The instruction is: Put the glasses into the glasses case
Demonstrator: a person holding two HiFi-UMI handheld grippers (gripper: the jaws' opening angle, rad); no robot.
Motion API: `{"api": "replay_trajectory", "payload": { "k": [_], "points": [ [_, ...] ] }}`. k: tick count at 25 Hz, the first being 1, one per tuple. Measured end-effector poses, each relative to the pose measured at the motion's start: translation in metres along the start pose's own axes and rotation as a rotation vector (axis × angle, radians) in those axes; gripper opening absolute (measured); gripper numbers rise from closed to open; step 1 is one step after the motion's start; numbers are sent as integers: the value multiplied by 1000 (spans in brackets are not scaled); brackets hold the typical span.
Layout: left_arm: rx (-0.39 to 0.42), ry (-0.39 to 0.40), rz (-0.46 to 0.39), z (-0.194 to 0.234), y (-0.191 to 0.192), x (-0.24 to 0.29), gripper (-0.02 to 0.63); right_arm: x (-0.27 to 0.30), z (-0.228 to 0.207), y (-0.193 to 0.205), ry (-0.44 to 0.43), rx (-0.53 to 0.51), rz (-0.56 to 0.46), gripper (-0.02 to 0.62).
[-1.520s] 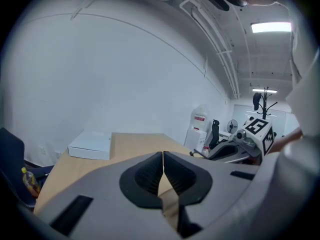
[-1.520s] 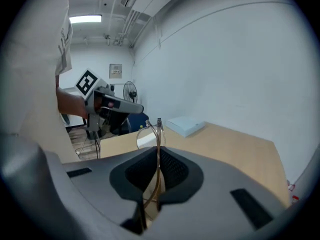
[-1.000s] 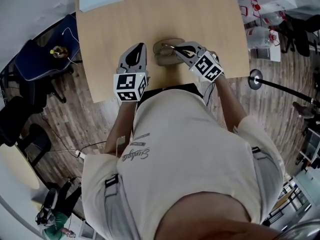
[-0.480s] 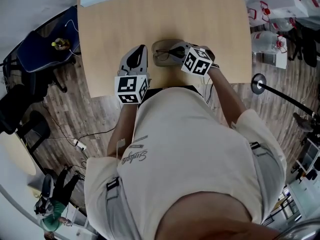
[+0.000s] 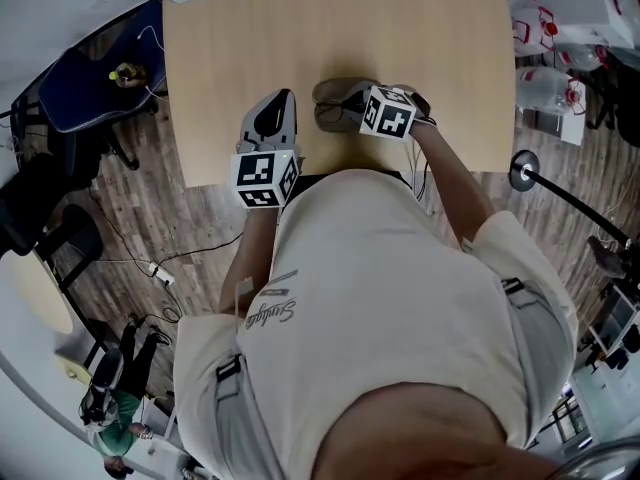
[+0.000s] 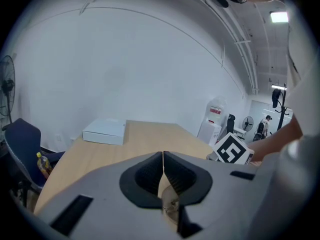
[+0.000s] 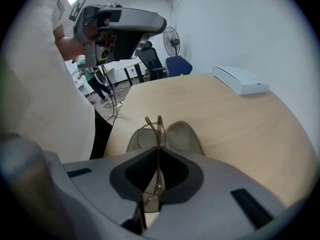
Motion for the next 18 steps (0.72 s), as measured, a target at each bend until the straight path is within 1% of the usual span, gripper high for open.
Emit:
{"api": "replay_trajectory", "payload": {
  "k": [6,18],
  "points": [
    [-8,7,9,5,4,4,16,14,-2,9,-49,28,48,11],
    [-27,14,24,19,10,7,17,29,-5,11,-101,40,124,11]
  ]
}}
Point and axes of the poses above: the fingertips, and each gripper's own axes: x forward along the fingers, z to its left, y out of its underside, the point moved 7 cm from there along -x, backward along the fingers, and after that the axes turned 5 degrees about -z, right-handed, at the moved point
